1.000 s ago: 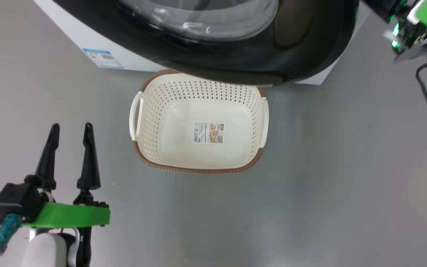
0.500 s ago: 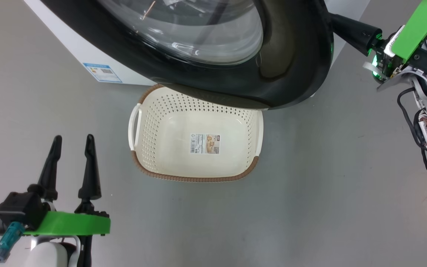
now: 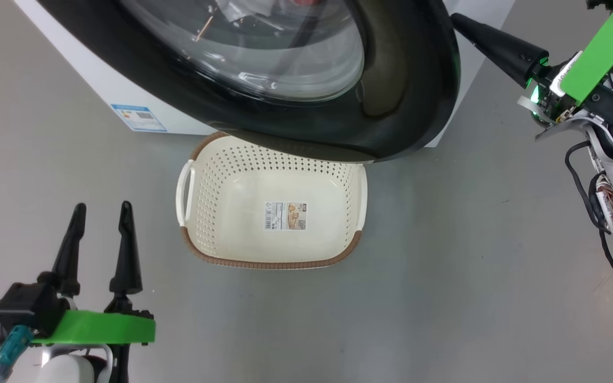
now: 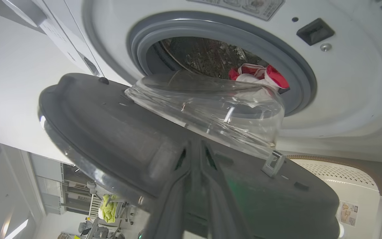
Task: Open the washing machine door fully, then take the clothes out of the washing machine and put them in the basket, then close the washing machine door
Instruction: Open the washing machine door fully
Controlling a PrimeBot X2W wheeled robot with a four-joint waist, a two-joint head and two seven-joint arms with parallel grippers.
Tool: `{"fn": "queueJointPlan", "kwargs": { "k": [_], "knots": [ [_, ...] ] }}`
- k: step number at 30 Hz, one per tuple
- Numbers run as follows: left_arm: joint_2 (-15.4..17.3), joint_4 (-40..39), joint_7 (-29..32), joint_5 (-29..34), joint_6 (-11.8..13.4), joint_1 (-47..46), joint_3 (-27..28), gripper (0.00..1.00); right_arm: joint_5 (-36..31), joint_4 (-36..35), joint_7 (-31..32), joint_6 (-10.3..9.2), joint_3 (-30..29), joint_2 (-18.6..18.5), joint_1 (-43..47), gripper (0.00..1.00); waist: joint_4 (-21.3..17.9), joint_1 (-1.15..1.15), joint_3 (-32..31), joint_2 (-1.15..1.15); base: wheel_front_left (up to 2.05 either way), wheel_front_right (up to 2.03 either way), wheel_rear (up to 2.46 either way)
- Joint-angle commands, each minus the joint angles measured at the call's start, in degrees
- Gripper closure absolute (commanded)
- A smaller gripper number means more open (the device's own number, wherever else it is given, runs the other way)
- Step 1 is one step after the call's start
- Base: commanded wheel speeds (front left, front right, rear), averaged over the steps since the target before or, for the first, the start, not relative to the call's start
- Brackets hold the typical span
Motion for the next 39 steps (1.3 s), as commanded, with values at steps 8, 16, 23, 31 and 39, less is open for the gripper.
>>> {"fn": "queueJointPlan", "kwargs": {
  "k": [8,16,23,31,39],
  "knots": [
    [1.83,-1.46,-0.7,0.42,-0.17,0.91,2.42,0.0,-1.99,-8.52,-3.05,0.1,-1.68,-0.96,4.76,0.0,-1.38,0.0,-0.7,0.0,0.0,0.0,0.0],
    [1.95,-1.56,-0.7,0.5,-0.17,1.28,2.61,0.0,-4.71,-18.09,-6.71,0.1,-2.03,-2.55,10.51,0.0,-2.57,0.0,-1.14,0.0,0.0,0.0,0.0],
    [2.01,-1.57,-0.7,0.48,-0.17,1.55,2.75,0.0,-8.55,-26.54,-11.96,0.1,-1.5,-4.38,16.64,0.0,-3.3,0.0,-1.5,0.0,0.0,0.0,0.0],
    [2.05,-1.64,-0.7,0.51,-0.17,2.0,3.12,0.0,-14.15,-33.26,-20.06,0.1,0.22,-6.97,23.04,0.0,-4.0,0.0,-2.15,0.0,0.0,0.0,0.0],
    [2.1,-1.95,-0.7,0.64,-0.17,2.47,3.48,0.0,-23.71,-37.19,-33.13,0.1,3.63,-10.98,29.11,0.0,-4.58,0.0,-2.82,0.0,0.0,0.0,0.0]
  ]
}}
